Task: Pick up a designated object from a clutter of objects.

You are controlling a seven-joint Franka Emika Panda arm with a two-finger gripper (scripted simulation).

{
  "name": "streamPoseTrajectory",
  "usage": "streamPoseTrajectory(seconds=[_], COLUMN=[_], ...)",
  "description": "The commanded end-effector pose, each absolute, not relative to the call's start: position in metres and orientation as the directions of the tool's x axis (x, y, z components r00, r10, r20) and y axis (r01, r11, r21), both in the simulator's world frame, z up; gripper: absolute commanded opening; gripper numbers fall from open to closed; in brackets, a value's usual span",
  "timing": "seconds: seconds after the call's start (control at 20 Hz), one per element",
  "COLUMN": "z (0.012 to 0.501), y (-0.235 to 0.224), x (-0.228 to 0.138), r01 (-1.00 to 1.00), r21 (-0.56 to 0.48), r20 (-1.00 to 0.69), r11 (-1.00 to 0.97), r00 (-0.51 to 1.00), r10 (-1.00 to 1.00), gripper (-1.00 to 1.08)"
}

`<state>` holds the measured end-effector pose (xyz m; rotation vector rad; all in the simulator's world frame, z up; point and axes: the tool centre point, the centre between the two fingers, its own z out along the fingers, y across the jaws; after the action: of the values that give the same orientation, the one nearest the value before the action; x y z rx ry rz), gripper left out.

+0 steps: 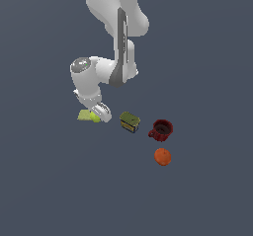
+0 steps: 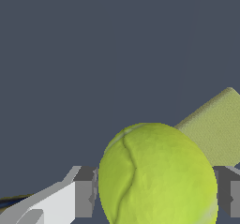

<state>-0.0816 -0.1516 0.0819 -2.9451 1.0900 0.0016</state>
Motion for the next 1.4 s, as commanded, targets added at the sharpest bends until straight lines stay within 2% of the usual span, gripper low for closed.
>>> streamPoseTrajectory(seconds=[0.0, 1.35], z=[0.098, 0.343], y=[-0.154, -0.188], x=[-0.084, -0.128], r01=[-0.651, -0.653], r21=[-0.002, 0.001], r20=[0.000, 0.001], r11=[-0.759, -0.757], r00=[0.759, 0.757], r10=[-0.651, -0.653], gripper=[-1.00, -1.00])
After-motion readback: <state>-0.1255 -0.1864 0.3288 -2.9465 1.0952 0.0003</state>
